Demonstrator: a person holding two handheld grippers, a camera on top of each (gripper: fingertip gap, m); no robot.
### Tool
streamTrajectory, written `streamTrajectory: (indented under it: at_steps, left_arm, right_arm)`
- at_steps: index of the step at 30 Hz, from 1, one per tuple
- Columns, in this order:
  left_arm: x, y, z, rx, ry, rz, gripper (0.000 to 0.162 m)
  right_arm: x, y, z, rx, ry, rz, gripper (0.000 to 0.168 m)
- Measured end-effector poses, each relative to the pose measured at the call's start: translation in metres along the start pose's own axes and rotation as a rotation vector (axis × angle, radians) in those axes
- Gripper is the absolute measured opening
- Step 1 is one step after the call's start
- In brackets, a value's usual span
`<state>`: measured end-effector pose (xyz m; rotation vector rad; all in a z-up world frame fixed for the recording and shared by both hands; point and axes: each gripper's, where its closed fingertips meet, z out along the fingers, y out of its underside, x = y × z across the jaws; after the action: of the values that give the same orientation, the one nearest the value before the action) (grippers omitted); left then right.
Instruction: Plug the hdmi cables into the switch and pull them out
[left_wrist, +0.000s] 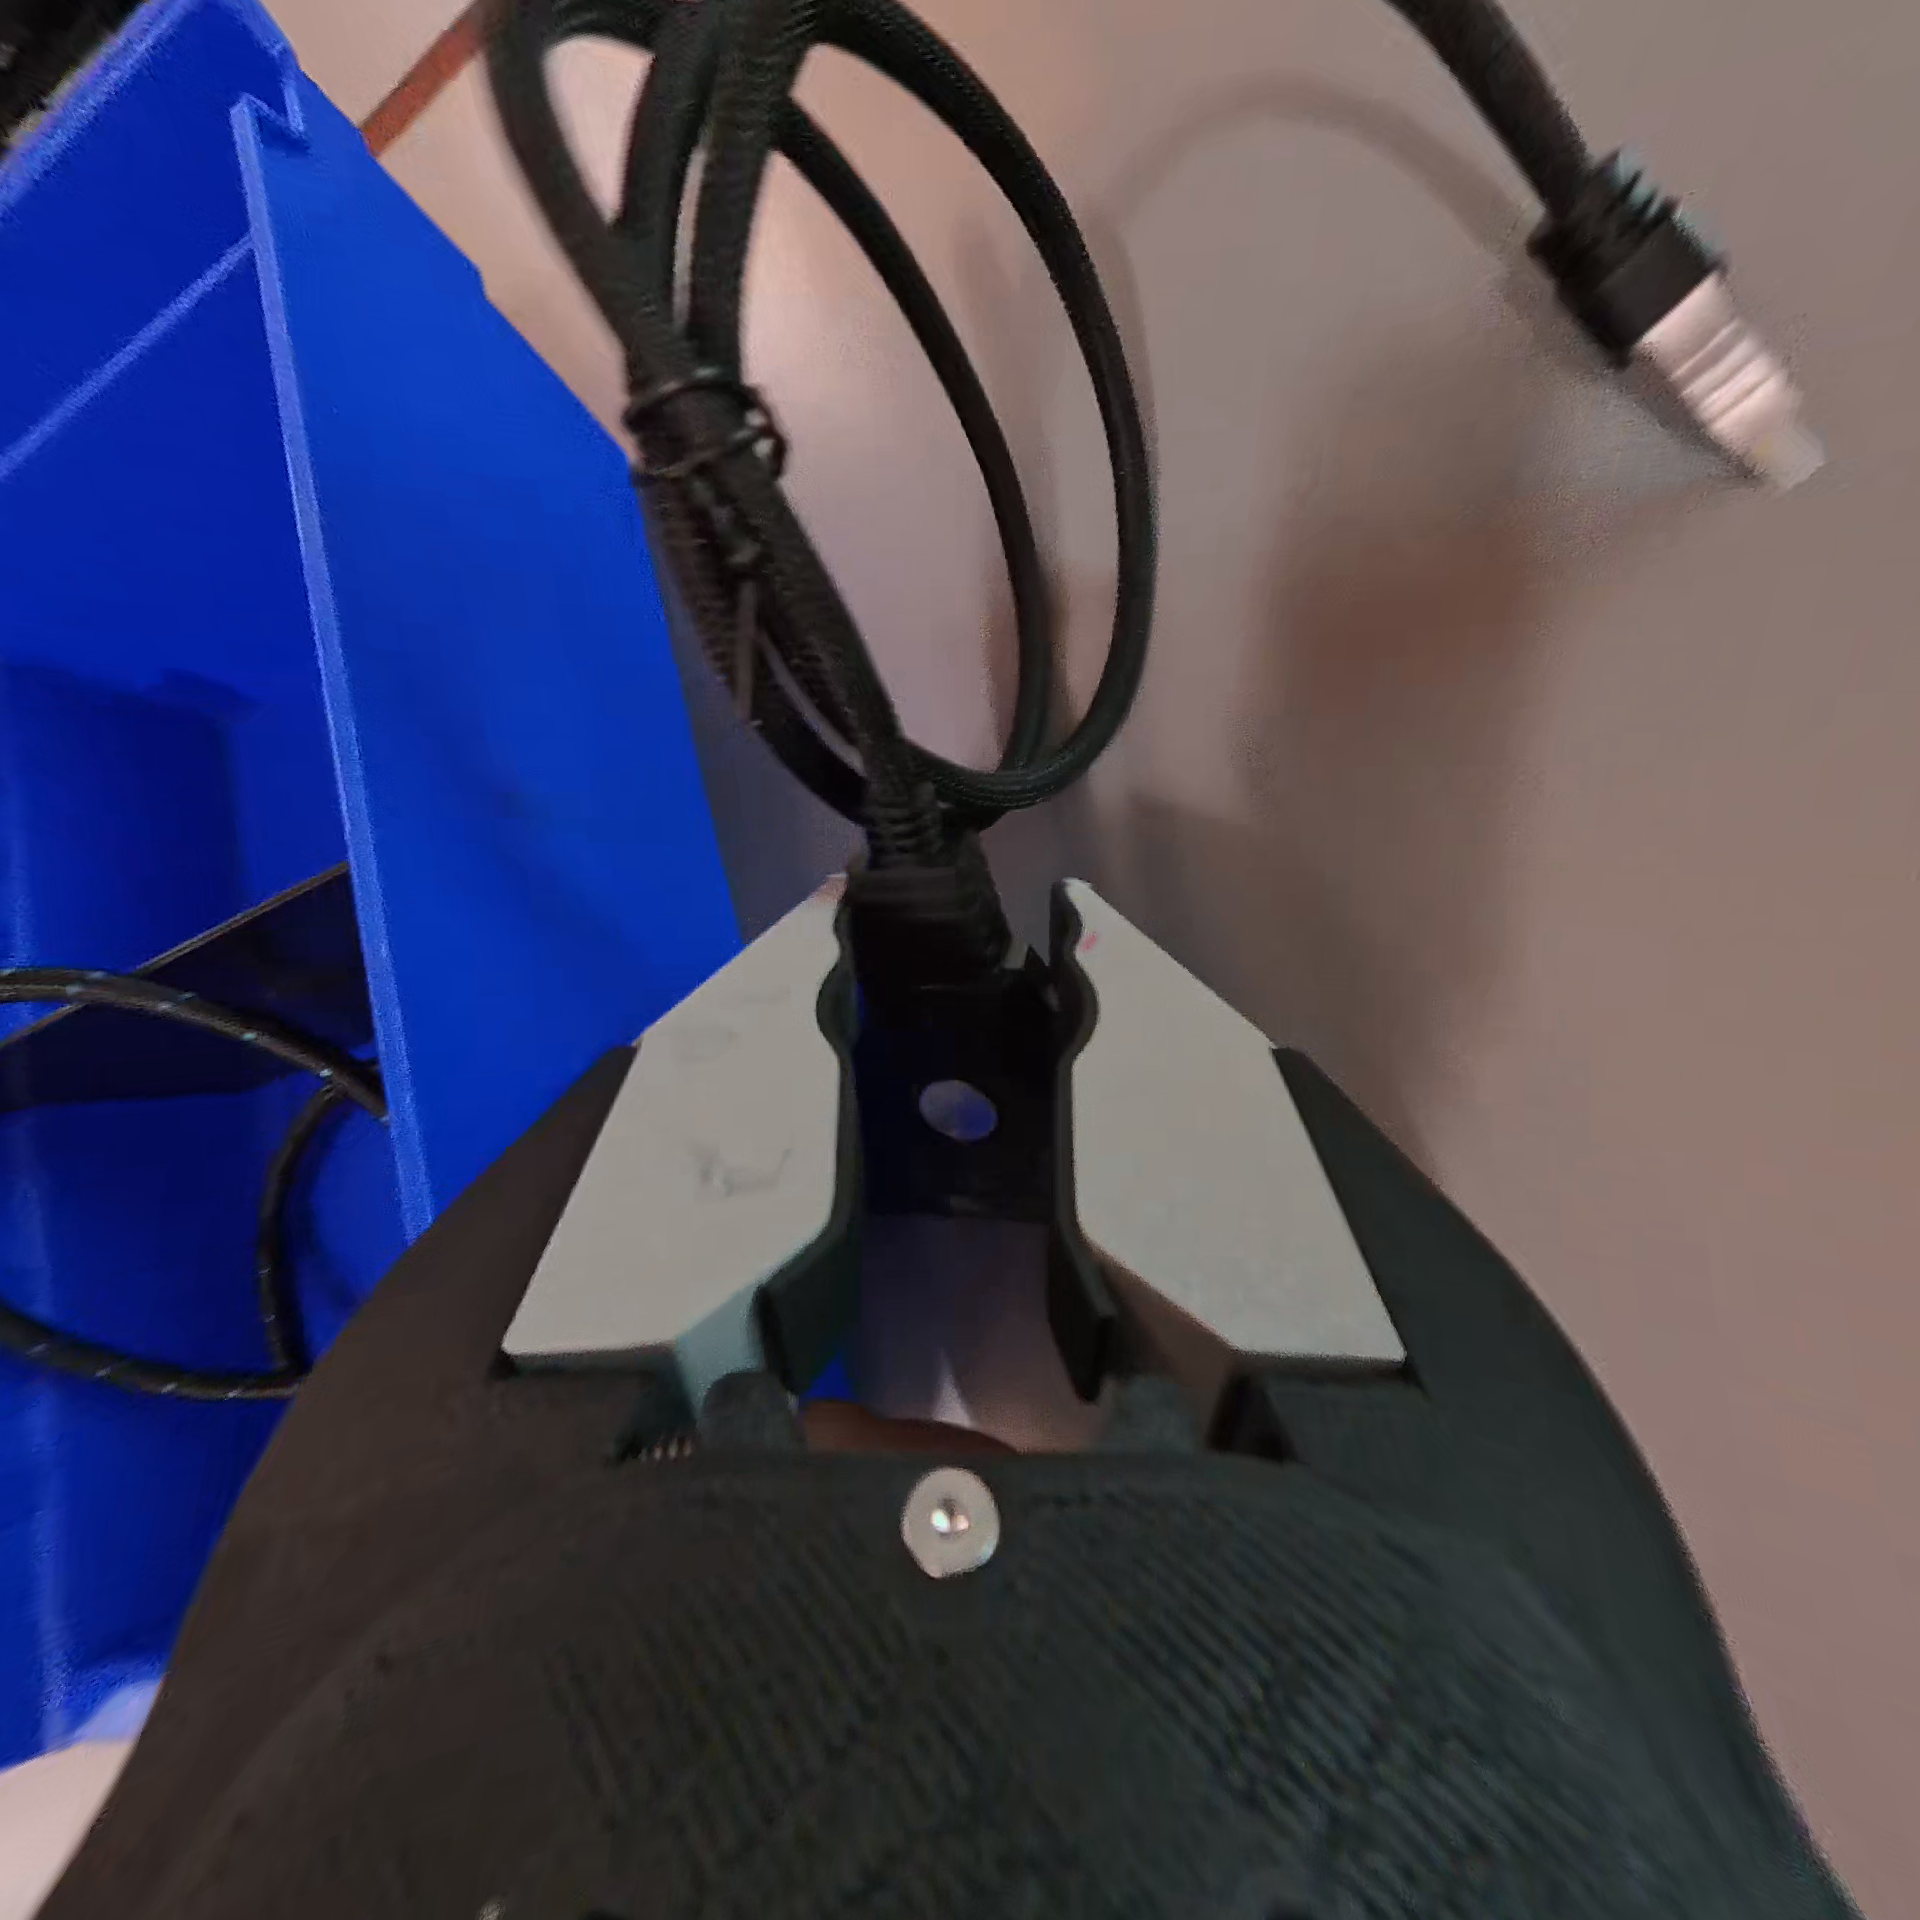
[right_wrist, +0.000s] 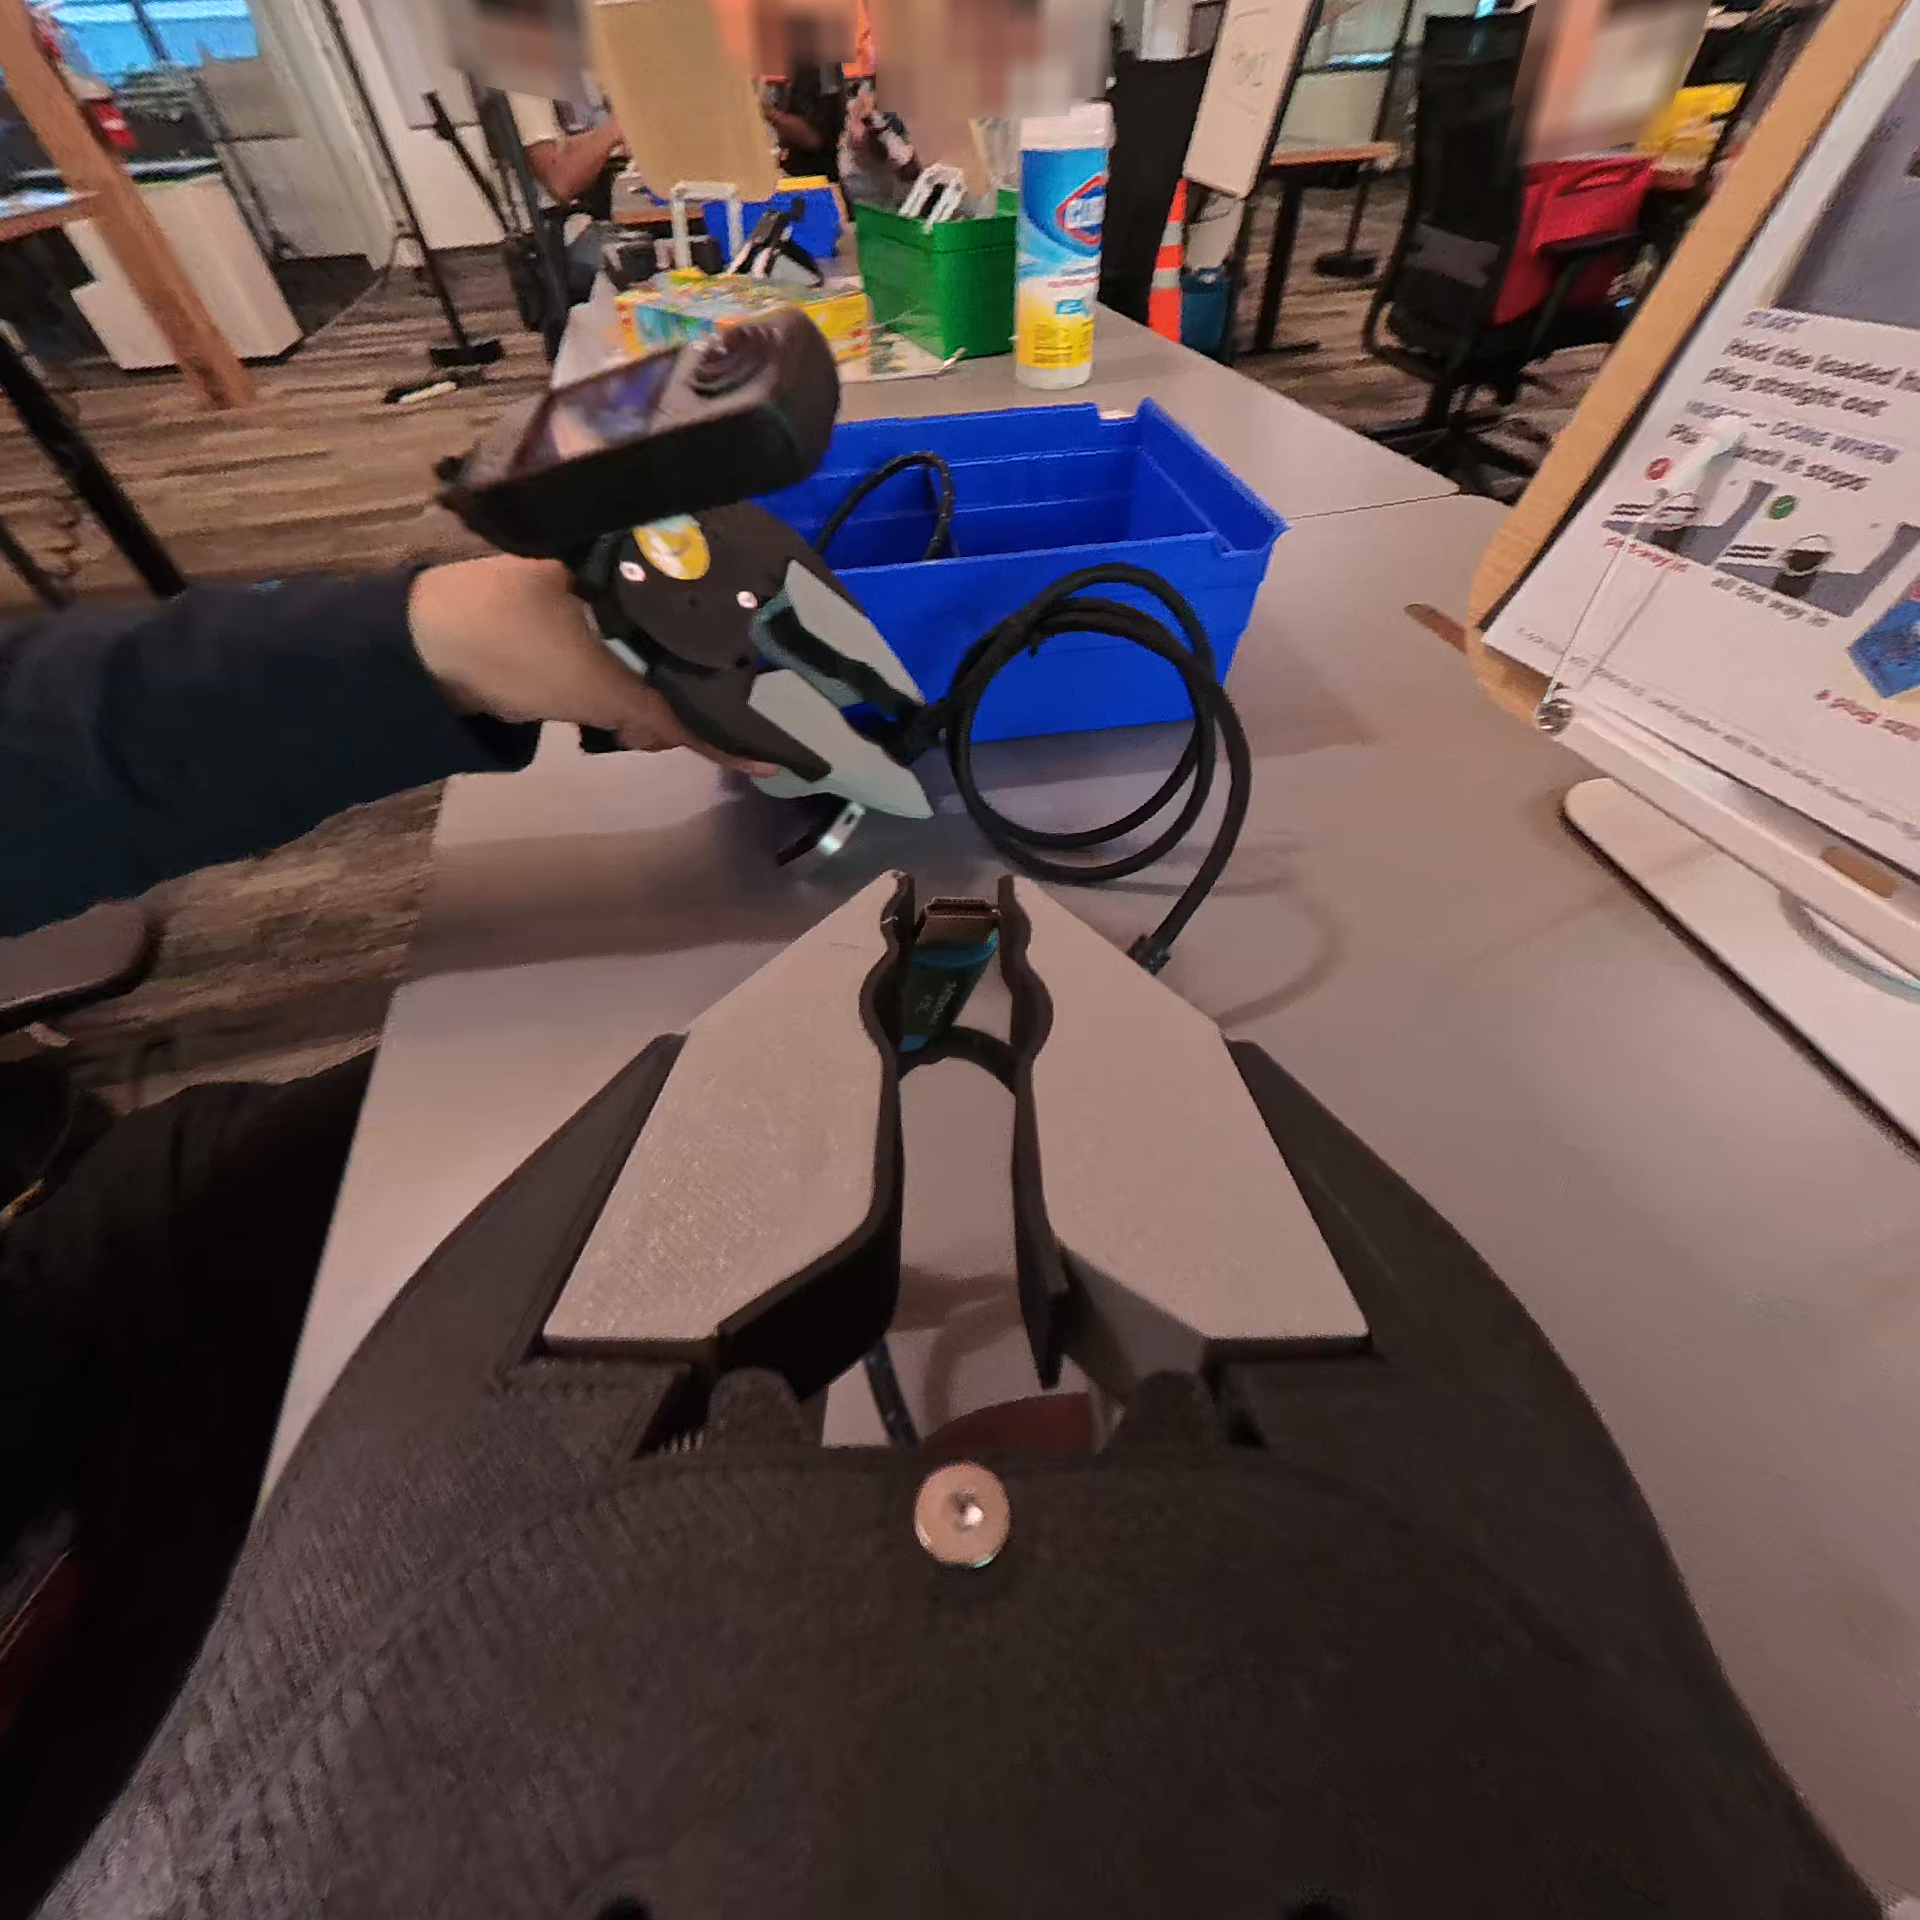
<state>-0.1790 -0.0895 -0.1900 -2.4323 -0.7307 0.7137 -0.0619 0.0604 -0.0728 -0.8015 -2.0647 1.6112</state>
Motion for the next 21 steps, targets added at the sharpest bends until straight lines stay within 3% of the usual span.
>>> streamTrajectory:
  at_steps: [5, 9, 16, 21]
  left_arm:
    - [0.008, -0.027, -0.019, 0.157, 0.090, -0.105, 0.024]
    - [0.015, -0.048, -0.035, 0.259, 0.126, -0.140, 0.024]
    - [0.009, -0.067, -0.039, 0.349, 0.039, -0.131, 0.024]
    - [0.024, -0.081, -0.045, 0.432, 0.113, -0.192, 0.024]
  right_arm:
    - [0.012, 0.016, 0.024, -0.044, 0.119, -0.060, 0.011]
    - [0.011, 0.032, 0.037, -0.124, 0.163, -0.153, 0.023]
    - [-0.028, 0.030, 0.058, -0.086, 0.046, -0.131, 0.027]
    - [-0.040, 0.040, 0.075, -0.095, -0.002, -0.019, 0.038]
